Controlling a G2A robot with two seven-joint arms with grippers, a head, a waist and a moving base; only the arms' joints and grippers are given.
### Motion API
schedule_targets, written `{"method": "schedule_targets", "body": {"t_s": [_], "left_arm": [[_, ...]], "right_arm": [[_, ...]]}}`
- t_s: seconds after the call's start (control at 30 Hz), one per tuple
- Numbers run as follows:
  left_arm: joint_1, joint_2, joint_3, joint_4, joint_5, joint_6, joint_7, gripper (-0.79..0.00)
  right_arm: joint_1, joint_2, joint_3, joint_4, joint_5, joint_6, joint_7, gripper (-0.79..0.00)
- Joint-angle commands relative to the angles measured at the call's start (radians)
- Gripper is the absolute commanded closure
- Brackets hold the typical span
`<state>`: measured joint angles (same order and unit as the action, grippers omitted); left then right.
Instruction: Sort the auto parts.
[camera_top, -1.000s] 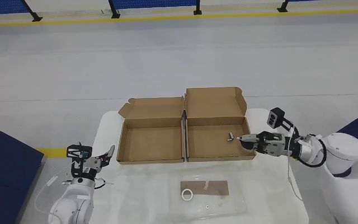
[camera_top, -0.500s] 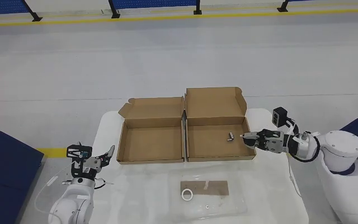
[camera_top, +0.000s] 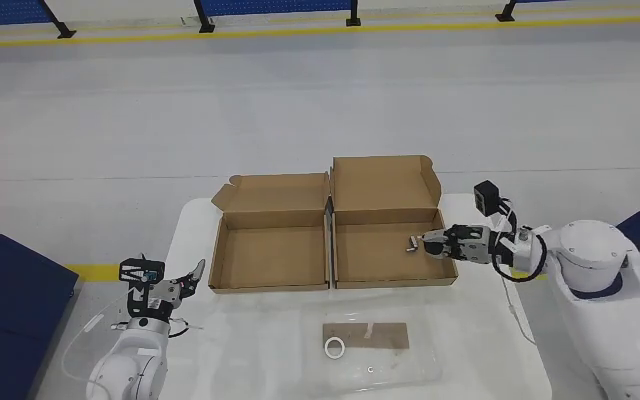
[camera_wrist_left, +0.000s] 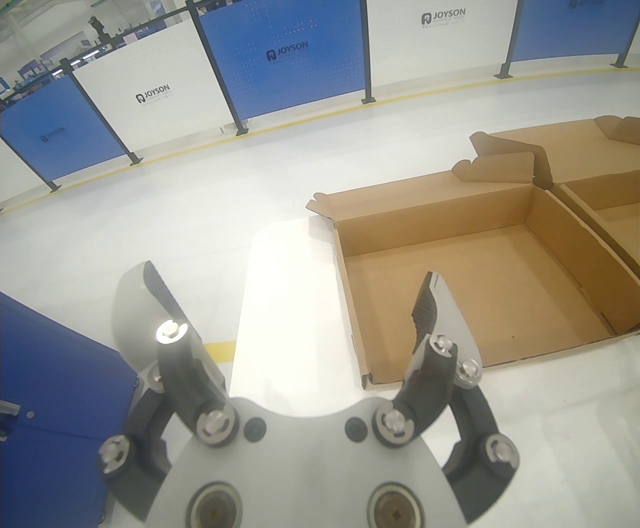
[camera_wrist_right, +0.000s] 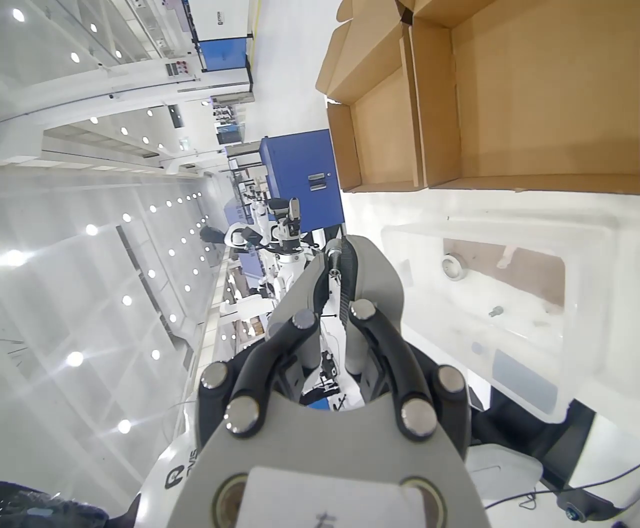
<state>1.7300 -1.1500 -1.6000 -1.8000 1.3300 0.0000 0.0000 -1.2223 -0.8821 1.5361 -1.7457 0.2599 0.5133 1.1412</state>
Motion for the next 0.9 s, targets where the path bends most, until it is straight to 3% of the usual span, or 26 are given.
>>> {"method": "schedule_targets", "body": {"t_s": [0.0, 0.1, 0.6, 0.87], "left_arm": [[0.000, 0.000, 0.000, 0.000, 0.000, 0.000, 0.000, -0.785], [0.000, 0.000, 0.000, 0.000, 0.000, 0.000, 0.000, -0.785], [0.000, 0.000, 0.000, 0.000, 0.000, 0.000, 0.000, -0.785], [0.000, 0.000, 0.000, 0.000, 0.000, 0.000, 0.000, -0.785]], "right_arm": [[0.044, 0.000, -0.033, 0.023, -0.021, 0.001, 0.000, 0.000], [0.094, -0.002, -0.071, 0.070, -0.025, -0.006, 0.004, 0.000], [0.088, -0.002, -0.093, 0.067, -0.068, -0.011, -0.038, 0.000], [0.252, -0.011, -0.264, 0.192, -0.245, 0.035, -0.028, 0.000]]}}
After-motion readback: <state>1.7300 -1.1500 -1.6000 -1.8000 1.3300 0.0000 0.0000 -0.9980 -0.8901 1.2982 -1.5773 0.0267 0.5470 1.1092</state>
